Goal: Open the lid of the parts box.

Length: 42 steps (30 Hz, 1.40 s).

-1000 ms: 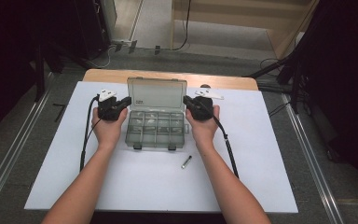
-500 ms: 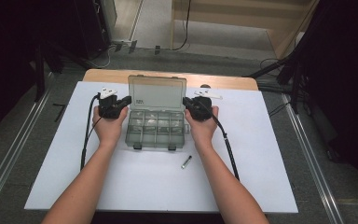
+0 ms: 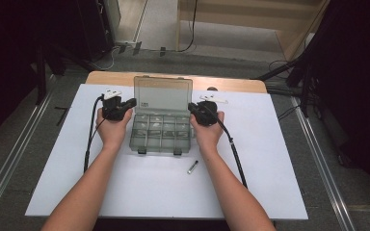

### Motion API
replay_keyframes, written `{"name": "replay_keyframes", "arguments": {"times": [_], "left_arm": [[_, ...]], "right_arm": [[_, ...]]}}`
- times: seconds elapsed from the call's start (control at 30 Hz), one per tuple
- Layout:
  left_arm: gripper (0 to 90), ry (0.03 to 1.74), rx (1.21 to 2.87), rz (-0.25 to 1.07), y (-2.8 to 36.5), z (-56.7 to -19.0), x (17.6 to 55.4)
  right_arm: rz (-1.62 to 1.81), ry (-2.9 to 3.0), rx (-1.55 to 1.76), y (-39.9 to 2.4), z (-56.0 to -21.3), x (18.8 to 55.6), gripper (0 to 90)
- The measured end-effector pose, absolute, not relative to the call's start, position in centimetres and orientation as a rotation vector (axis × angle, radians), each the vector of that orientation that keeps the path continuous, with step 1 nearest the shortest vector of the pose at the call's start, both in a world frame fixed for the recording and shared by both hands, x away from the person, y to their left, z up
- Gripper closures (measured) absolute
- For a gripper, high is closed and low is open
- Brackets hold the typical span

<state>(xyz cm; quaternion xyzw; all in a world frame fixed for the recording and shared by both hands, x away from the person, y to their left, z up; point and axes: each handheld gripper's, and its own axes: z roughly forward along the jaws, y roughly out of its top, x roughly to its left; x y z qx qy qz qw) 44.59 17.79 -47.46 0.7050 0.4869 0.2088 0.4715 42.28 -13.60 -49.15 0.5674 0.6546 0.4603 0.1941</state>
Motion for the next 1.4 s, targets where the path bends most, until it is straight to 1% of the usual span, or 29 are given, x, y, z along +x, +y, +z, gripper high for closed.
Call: {"name": "replay_keyframes", "arguments": {"times": [0.4, 0.57, 0.67, 0.83, 0.97, 1.4], "left_arm": [[87.8, 1.229, 1.746, 0.439, 18.0, -47.2, 45.6], [87.7, 1.251, 1.733, 0.393, 18.2, -47.3, 46.0], [87.5, 1.268, 1.722, 0.342, 18.4, -47.3, 46.4], [87.5, 1.279, 1.730, 0.328, 18.4, -47.3, 46.8], [86.9, 1.301, 1.698, 0.273, 18.7, -47.6, 47.1], [87.0, 1.319, 1.686, 0.232, 18.9, -48.2, 47.7]], "right_arm": [[1.326, 1.840, 1.643, -13.9, -49.3, 42.7, 85.8], [1.339, 1.845, 1.669, -14.1, -49.4, 42.9, 85.4], [1.336, 1.853, 1.678, -14.2, -49.4, 43.1, 85.1], [1.341, 1.863, 1.694, -14.4, -49.5, 43.3, 84.6], [1.355, 1.875, 1.718, -14.6, -49.7, 43.6, 84.1], [1.354, 1.893, 1.739, -14.9, -50.2, 44.0, 83.1]]}}
